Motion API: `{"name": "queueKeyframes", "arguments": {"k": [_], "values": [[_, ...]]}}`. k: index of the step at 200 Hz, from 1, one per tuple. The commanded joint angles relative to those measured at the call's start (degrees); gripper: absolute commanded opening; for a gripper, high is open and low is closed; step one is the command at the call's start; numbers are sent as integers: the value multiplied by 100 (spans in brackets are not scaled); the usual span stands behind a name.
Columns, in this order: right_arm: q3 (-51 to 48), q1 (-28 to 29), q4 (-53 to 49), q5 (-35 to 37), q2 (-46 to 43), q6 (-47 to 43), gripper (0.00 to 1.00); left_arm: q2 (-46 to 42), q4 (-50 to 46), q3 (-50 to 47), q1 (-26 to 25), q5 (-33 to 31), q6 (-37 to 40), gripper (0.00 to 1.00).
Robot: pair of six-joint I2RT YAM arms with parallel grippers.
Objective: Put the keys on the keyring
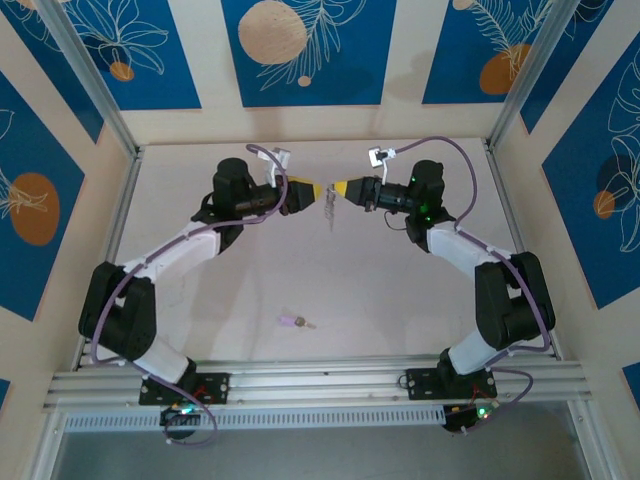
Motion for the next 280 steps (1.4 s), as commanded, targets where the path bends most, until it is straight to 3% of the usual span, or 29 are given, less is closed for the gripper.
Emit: {"name": "queueKeyframes", "arguments": {"k": [1, 79, 280], "values": [[-137, 27, 532, -121, 53, 294, 0, 253, 1259, 1, 26, 491, -721, 48], [-188, 56, 511, -77, 70, 358, 0, 556, 2127, -91, 15, 564, -1382, 43], [-72, 101, 599, -2, 119, 524, 0, 734, 2098, -108, -157, 820, -1346, 31]]}}
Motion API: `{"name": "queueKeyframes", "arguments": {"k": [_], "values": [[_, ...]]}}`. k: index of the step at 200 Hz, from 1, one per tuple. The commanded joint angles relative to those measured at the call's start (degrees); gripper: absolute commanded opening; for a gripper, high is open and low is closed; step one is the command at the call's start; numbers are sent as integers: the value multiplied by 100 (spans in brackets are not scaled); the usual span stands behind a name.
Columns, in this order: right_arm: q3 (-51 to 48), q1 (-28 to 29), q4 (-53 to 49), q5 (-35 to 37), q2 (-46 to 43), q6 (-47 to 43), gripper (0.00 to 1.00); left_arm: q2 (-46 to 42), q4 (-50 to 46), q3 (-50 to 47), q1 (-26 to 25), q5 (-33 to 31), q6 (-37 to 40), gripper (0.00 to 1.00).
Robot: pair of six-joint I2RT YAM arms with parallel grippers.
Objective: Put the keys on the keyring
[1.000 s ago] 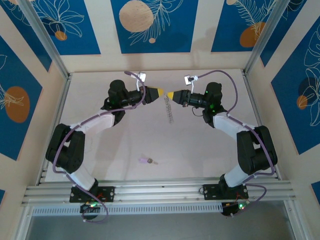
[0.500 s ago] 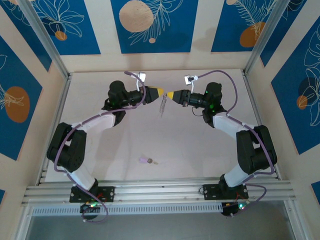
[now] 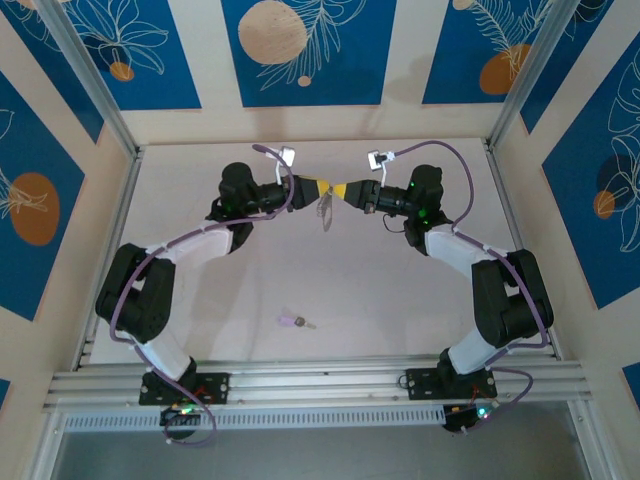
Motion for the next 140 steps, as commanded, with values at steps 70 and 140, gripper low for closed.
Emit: {"name": "queueKeyframes", "arguments": {"k": [70, 140], "values": [[58, 41, 173, 57, 53, 57, 0, 121, 238, -51, -143, 178, 20, 24], [60, 39, 184, 81, 99, 84, 0, 120, 365, -96, -194, 265, 33, 10]]}}
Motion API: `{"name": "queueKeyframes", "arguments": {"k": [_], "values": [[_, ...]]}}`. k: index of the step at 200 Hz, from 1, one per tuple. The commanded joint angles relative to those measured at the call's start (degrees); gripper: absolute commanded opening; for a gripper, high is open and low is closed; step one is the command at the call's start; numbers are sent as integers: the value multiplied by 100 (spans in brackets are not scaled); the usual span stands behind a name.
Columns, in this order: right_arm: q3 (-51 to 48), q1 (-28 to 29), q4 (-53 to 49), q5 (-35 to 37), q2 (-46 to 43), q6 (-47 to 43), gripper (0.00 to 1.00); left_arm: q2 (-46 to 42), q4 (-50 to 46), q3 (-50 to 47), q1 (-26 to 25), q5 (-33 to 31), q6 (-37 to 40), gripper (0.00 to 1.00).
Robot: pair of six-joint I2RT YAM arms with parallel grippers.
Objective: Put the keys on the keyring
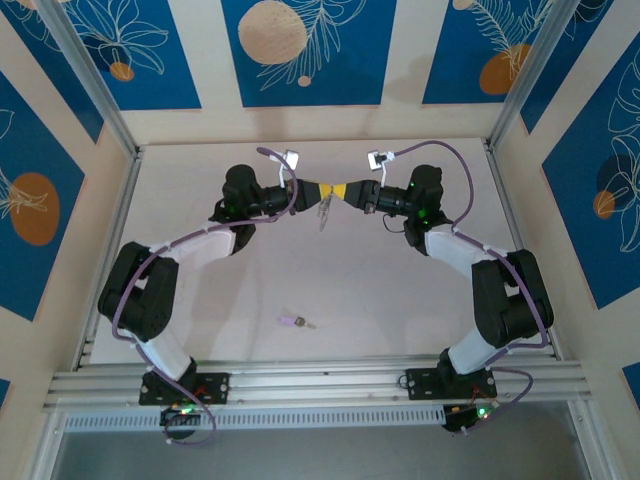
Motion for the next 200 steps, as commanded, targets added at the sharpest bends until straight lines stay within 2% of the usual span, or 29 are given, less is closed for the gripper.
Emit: {"name": "queueKeyframes", "arguments": {"k": [1, 25, 32, 72, 96, 148, 200], "values": [[58, 41, 181, 85, 99, 85, 0, 49, 346, -44, -122, 231, 32, 10], [106, 7, 103, 75, 79, 130, 0, 66, 338, -13, -132, 242, 96, 0], [128, -35, -1, 92, 49, 137, 0, 64, 314, -9, -129, 243, 141, 0], [-316, -665, -308, 451, -641, 333, 41, -233, -343, 124, -128, 175, 1062, 0], [-553, -953, -786, 656, -1176, 237, 53, -468, -560, 189, -140, 97, 1695, 0], [-679, -975, -1506, 724, -1727, -222, 55, -787, -427, 271, -156, -50, 2684, 0], [-552, -856, -1638, 506, -1729, -552, 52, -930, -173, 362, -172, -72, 2904, 0]]}}
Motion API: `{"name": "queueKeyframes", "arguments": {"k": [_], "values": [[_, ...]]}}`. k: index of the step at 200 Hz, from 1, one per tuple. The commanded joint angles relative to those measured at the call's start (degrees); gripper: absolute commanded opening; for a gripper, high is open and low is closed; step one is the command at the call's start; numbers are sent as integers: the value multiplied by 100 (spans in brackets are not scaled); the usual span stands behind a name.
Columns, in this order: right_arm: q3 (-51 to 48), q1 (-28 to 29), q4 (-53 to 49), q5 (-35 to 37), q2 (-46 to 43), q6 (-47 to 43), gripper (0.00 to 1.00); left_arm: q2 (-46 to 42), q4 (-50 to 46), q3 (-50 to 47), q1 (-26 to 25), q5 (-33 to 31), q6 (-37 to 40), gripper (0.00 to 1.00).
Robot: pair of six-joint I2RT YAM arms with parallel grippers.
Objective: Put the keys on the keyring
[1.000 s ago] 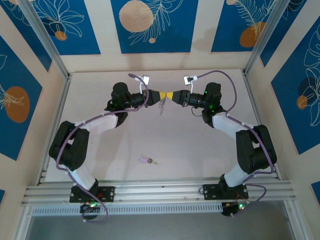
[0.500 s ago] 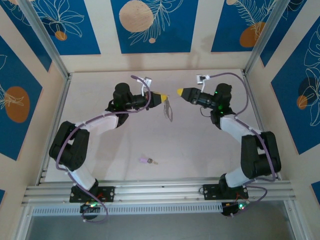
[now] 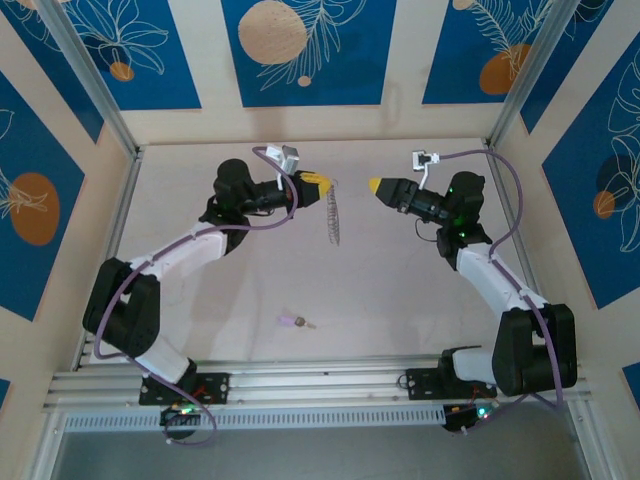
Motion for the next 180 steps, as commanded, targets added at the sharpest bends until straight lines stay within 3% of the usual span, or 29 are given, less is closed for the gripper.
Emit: {"name": "queueKeyframes", "arguments": {"k": [1, 118, 157, 180], "values": [[35, 96, -163, -100, -57, -281, 52, -249, 452, 186, -71, -33, 290, 0], [410, 700, 48, -209, -70, -413, 42, -169, 2102, -159, -100, -267, -933, 0], [606, 703, -427, -345, -291, -841, 41, -121, 1934, -63, -100, 35, -1029, 0], [739, 662, -864, -442, -442, -1206, 41, -90, 1373, 146, -100, 386, -921, 0]]}}
